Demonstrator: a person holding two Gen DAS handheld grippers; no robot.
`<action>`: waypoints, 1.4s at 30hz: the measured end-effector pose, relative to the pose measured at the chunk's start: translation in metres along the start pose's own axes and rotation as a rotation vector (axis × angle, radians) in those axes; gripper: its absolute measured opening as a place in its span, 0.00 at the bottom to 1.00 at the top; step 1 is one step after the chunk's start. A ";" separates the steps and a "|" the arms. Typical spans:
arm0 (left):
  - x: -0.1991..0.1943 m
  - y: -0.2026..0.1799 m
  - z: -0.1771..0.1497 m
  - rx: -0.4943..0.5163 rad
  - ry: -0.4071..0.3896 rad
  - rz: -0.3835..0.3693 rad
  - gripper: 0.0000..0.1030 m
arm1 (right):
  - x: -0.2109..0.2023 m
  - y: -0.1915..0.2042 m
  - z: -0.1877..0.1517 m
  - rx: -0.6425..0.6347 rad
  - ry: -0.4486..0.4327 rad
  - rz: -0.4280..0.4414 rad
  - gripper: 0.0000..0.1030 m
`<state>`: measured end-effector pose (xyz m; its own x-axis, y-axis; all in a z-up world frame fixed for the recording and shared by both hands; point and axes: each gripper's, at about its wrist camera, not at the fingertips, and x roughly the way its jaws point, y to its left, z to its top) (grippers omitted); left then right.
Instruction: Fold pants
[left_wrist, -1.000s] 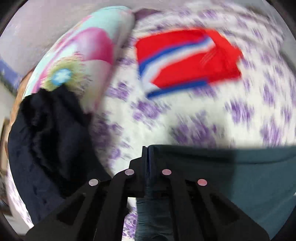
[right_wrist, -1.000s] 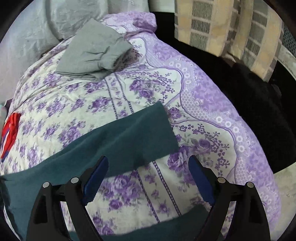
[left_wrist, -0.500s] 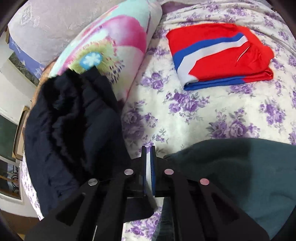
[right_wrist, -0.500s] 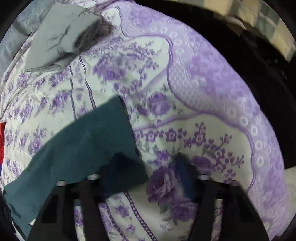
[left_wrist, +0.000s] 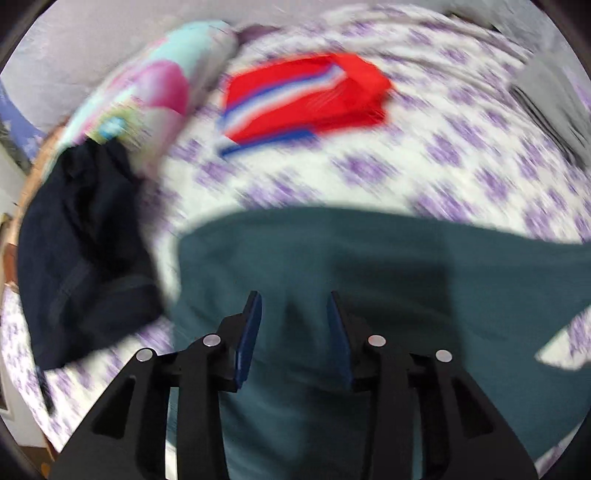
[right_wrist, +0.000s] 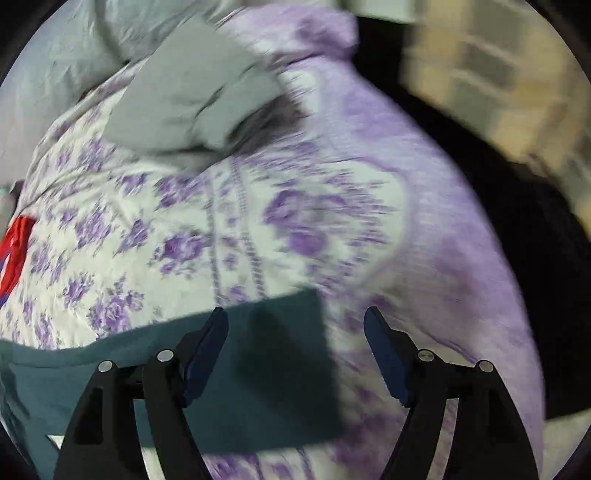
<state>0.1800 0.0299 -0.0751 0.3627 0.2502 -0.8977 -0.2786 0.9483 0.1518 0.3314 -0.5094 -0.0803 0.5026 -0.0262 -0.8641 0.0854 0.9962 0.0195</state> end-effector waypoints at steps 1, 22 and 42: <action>0.003 -0.010 -0.008 0.010 0.015 -0.006 0.35 | 0.009 0.001 0.002 -0.004 0.025 0.008 0.59; -0.001 0.004 0.015 -0.024 0.001 0.023 0.51 | -0.016 0.152 -0.007 -0.451 0.001 0.379 0.22; 0.056 0.049 0.016 -0.042 0.087 0.070 0.52 | 0.023 0.292 -0.024 -0.769 0.057 0.351 0.15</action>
<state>0.2011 0.0934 -0.1116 0.2633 0.2958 -0.9183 -0.3377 0.9199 0.1995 0.3473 -0.2167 -0.1062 0.3443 0.2787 -0.8965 -0.6871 0.7256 -0.0383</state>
